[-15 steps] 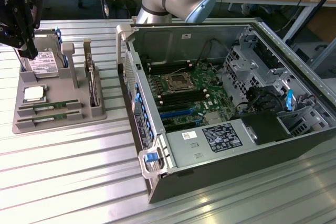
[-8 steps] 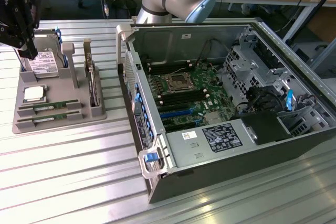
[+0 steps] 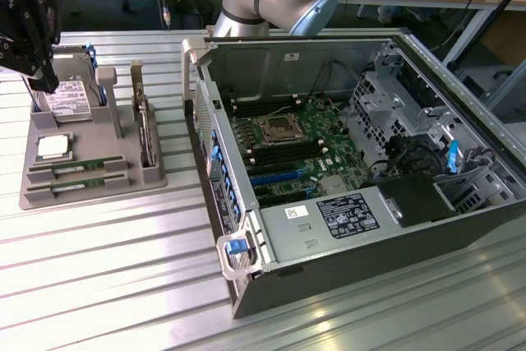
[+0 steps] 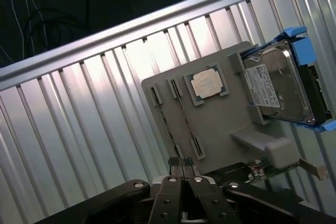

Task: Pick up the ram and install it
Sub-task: 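Pick up the ram and move it above insertion slot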

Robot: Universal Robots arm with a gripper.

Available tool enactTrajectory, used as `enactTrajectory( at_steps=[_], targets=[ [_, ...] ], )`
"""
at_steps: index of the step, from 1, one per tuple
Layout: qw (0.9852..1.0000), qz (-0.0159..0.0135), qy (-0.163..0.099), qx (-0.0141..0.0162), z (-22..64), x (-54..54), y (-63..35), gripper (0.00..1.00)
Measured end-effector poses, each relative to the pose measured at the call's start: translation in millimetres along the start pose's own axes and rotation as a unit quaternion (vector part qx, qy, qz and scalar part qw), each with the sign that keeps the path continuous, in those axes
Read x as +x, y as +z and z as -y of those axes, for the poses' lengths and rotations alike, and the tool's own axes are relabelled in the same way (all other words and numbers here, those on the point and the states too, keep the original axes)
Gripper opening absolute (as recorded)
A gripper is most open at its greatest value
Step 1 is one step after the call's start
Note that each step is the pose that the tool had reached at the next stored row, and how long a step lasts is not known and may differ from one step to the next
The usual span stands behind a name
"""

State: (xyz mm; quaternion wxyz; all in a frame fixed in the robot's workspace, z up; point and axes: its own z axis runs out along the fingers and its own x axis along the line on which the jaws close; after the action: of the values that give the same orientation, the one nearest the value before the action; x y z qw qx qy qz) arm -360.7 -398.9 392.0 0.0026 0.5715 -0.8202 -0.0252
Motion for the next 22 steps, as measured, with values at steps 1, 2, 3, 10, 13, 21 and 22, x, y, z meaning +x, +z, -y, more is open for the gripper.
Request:
enactTrajectory(
  at_steps=[1,2,3,10,13,21,22],
  targets=[
    [1.0,-0.0002,-0.005,-0.0001,0.0,0.0,0.0,0.11],
    [1.0,-0.0003,-0.008,-0.0002,0.0,0.0,0.1,0.11],
    [0.9999,-0.0005,-0.012,-0.0003,0.0,0.0,0.1,0.11],
    [0.9996,-0.0013,-0.03,-0.0007,0.0,0.0,0.1,0.11],
    [0.9992,-0.0017,-0.039,-0.001,-0.1,0.0,0.1,0.11],
    [0.9974,-0.0032,-0.072,-0.0018,0.0,0.0,0.1,0.11],
    [0.9973,-0.0033,-0.073,-0.0018,0.0,0.0,0.1,0.11]
  ],
)
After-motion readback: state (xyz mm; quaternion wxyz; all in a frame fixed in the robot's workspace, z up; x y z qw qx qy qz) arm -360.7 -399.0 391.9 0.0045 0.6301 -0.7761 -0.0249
